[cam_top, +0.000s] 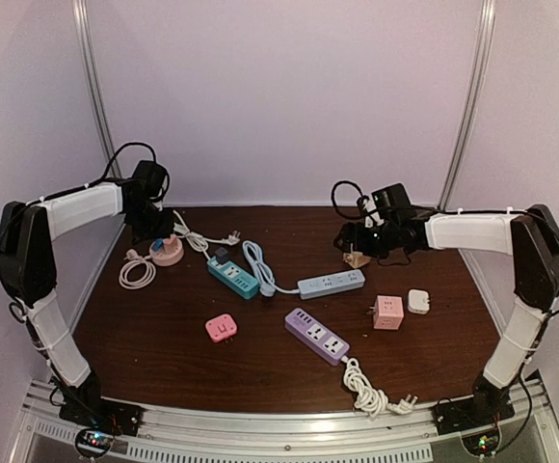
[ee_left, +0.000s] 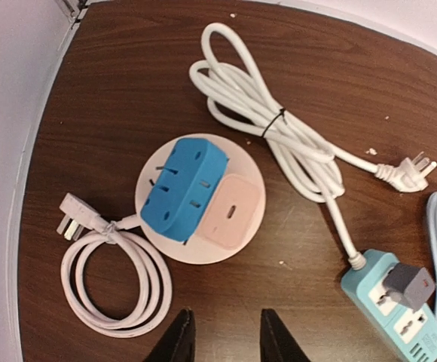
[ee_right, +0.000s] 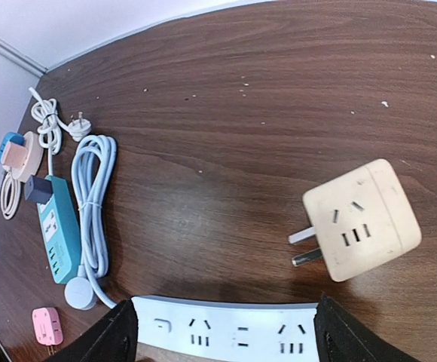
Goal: Pull the plug off the socket
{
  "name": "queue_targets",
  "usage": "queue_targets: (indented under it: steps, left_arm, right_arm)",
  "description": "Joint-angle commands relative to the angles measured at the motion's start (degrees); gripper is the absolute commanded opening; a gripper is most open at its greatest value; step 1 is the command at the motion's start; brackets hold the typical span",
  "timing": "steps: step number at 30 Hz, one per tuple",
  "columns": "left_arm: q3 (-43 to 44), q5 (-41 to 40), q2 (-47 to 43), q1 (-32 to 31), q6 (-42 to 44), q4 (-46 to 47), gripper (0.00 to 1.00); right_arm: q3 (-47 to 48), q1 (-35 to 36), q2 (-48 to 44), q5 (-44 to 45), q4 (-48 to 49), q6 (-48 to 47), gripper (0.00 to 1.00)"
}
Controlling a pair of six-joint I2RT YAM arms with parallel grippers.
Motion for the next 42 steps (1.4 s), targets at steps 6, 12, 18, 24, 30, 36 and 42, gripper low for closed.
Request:
queue_targets:
  steps: [6,12,18,24,30,36,42]
  left_arm:
    - [-2.26,-3.0,-0.27,2.21,8.86,4.8,0.35]
    - [0.87,-4.04,2.98,2.56,10.52,3.66,0.36]
    - [3.15,4.4,5.08,2.56,9.9,4.17,0.35]
    - [1.81,12.15,4.54,2.56,7.04,5.09,0.35]
    - [-3.31,20.87,0.6,2.56,4.55,7.7,0.36]
    - [-4.06,29.19,3.33,2.43,0.83,12.49,0.35]
    - [1.59,30.23,10.79,1.23,-1.99,13.7,0.34]
  right_arm:
    - [9.84,5.31,5.33,4.16,-2.18,-1.72,0.82]
    - [11.83,7.6,7.33,4.14,-2.61,-1.99,0.82]
    - [23.03,11.54,13.78,3.34,-6.43,-7.88,0.82]
    - [39.45,18.14,24.93,5.7,-10.42,-14.94,0.81]
    - [53.19,21.23,35.54,5.66,-9.24,-19.3,0.76]
    - [59.05,21.4,41.97,3.93,-4.22,-19.51,0.73]
    - [61.42,21.34,43.89,5.99,-3.01,-18.83,0.72]
